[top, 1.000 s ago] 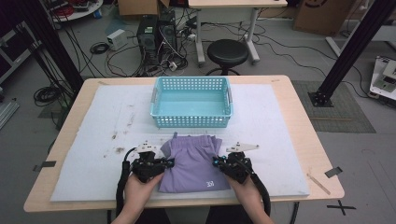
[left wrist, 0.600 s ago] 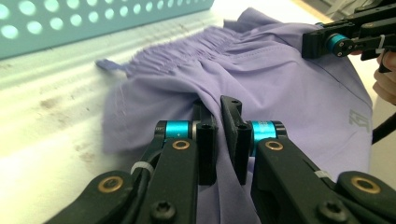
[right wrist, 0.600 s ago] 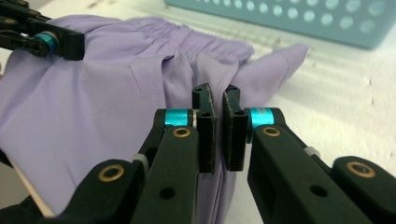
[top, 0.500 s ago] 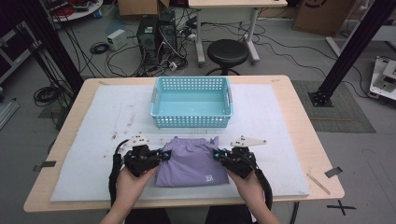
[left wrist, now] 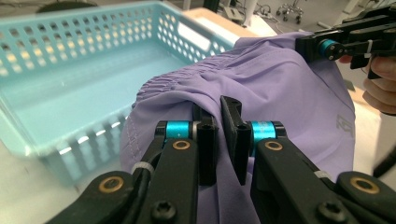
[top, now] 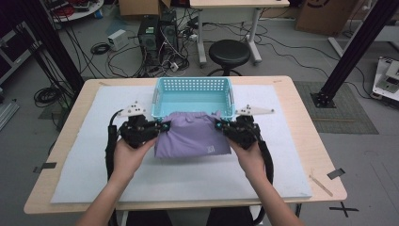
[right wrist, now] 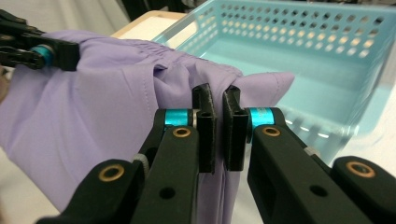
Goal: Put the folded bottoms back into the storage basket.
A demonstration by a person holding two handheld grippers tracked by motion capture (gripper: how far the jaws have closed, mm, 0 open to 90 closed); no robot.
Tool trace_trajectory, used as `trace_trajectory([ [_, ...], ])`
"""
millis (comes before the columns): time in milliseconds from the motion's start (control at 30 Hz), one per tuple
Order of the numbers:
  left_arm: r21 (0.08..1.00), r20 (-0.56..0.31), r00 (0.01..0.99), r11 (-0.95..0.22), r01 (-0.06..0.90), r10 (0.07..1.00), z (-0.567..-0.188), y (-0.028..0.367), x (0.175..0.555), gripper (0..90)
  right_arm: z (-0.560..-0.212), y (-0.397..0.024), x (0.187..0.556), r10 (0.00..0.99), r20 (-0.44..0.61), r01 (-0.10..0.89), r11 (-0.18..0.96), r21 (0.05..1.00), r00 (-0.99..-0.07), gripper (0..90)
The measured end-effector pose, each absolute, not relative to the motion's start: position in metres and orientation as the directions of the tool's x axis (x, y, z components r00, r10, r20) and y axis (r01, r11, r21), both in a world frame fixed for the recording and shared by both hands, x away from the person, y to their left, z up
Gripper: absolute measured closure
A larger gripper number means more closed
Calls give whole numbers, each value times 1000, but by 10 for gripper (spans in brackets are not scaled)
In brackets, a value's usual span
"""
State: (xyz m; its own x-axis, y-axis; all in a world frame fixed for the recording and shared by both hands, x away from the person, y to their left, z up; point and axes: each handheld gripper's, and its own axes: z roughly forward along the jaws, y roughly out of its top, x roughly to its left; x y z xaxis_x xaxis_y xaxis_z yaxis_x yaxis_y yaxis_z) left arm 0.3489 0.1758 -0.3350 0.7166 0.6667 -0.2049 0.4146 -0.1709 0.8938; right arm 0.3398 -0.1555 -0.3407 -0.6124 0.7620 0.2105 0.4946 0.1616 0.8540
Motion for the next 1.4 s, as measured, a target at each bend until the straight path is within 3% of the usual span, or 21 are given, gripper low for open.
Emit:
trace_trajectory([
  [267, 901, -216, 720, -150, 407, 659, -322, 181, 422, 851, -322, -151, 410, 768, 261, 517, 105, 849, -584, 871],
  [500, 907, -170, 703, -169, 386, 691, -326, 173, 490, 846, -327, -144, 472, 818, 225, 524, 106, 845, -529, 859],
  [533, 906, -178, 686, -155, 394, 706, -330, 172, 497, 809, -329, -142, 481, 828, 231, 535, 96, 840, -510, 815],
  [567, 900, -190, 660, -140, 413, 727, -334, 173, 503, 659, -331, -141, 488, 840, 236, 553, 88, 829, -488, 718],
  [633, 881, -208, 625, -134, 454, 752, -341, 177, 508, 486, -336, -141, 498, 856, 238, 585, 89, 806, -459, 707],
  [733, 876, -173, 631, -175, 449, 756, -349, 190, 500, 411, -337, -154, 496, 859, 258, 600, 70, 797, -442, 672],
  [900, 894, -187, 667, -157, 420, 721, -347, 208, 472, 388, -336, -175, 473, 834, 280, 584, 61, 809, -475, 652],
  [1133, 925, -139, 712, -166, 341, 688, -335, 218, 412, 375, -331, -189, 427, 815, 250, 535, 85, 841, -522, 582],
  [1400, 951, -131, 745, -129, 280, 654, -343, 224, 354, 376, -327, -183, 369, 766, 192, 454, 143, 880, -614, 520],
])
